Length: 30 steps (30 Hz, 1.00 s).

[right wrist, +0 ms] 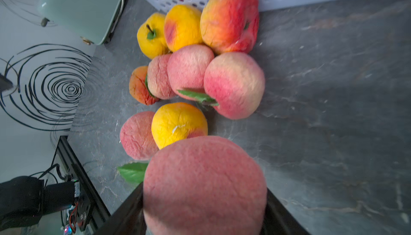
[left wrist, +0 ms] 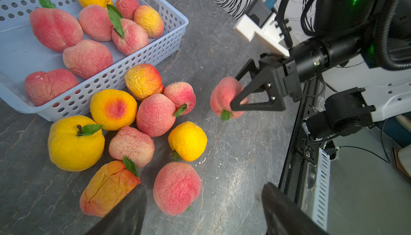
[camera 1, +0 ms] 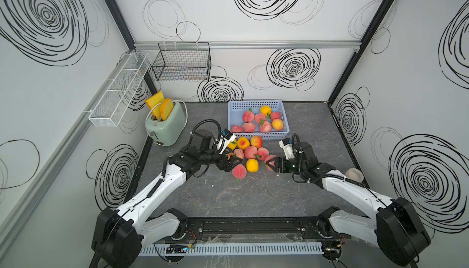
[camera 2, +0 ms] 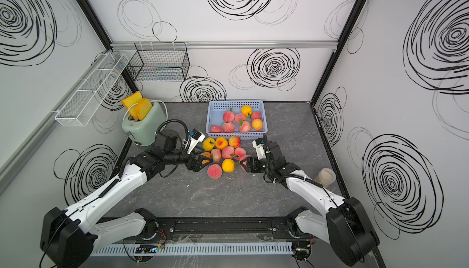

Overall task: Put the peaches into the basket
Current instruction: Pick up the peach from the center of the board, then place the peach in the basket.

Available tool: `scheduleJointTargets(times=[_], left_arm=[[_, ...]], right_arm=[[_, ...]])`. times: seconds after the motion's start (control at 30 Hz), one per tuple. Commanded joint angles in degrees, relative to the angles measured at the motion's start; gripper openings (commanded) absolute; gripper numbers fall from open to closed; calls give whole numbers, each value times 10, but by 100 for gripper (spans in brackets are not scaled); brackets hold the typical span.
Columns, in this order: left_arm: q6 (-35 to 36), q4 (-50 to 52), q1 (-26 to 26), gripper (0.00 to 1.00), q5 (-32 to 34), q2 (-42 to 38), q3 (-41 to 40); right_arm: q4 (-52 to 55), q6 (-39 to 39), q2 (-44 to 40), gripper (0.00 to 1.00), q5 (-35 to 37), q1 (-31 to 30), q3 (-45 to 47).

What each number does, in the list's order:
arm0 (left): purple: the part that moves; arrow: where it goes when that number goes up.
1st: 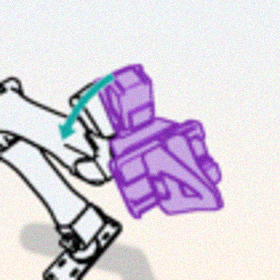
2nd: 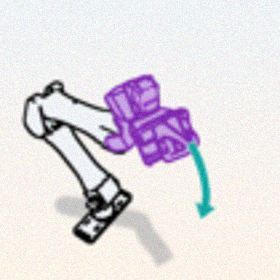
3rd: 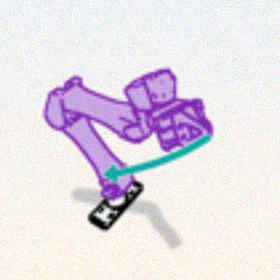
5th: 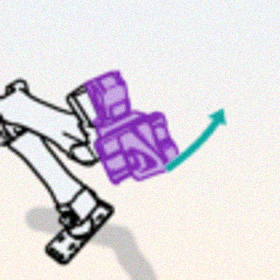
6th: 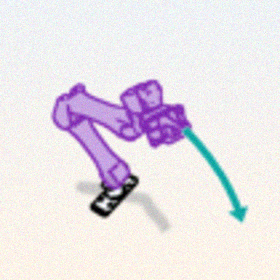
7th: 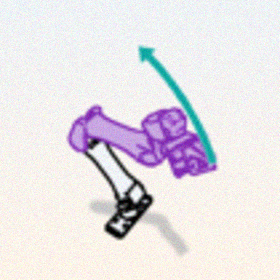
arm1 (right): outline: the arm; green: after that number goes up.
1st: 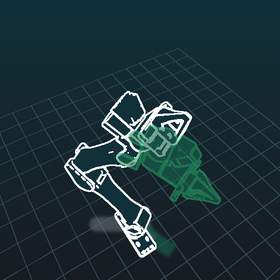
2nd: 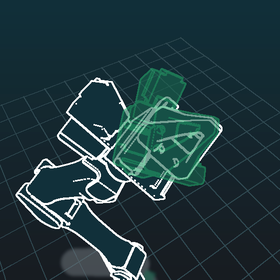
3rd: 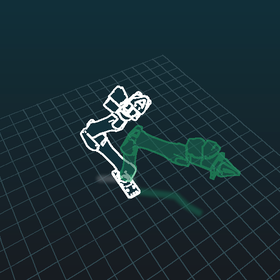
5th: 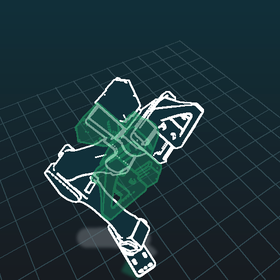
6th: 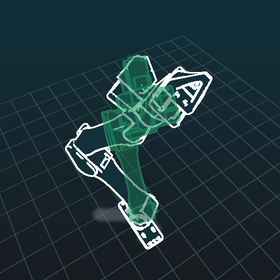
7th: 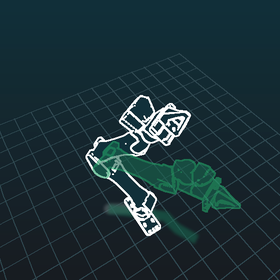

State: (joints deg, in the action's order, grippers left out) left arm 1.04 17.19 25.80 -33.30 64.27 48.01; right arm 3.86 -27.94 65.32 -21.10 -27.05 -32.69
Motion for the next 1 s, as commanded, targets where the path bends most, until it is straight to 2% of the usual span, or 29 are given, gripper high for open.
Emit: scheduleJointTargets(times=[0.0, 0.2, 0.43, 0.77, 0.97], left_arm=[[2, 3, -5, 85, -3, -1, 12], [-4, -2, -5, 85, -5, -12, 11], [-12, -4, -8, 85, -2, -16, 11], [-15, -4, -12, 85, 10, -21, 9], [-17, -5, -14, 85, 11, -20, 9]], right_arm=[[27, 38, 13, 63, 12, 32, -57], [5, 57, 74, 60, 12, 83, -136], [-28, 85, 175, 60, 58, 113, -233], [-45, 137, 349, 60, 152, 118, -374], [-38, 157, 434, 60, 163, 117, -448]])
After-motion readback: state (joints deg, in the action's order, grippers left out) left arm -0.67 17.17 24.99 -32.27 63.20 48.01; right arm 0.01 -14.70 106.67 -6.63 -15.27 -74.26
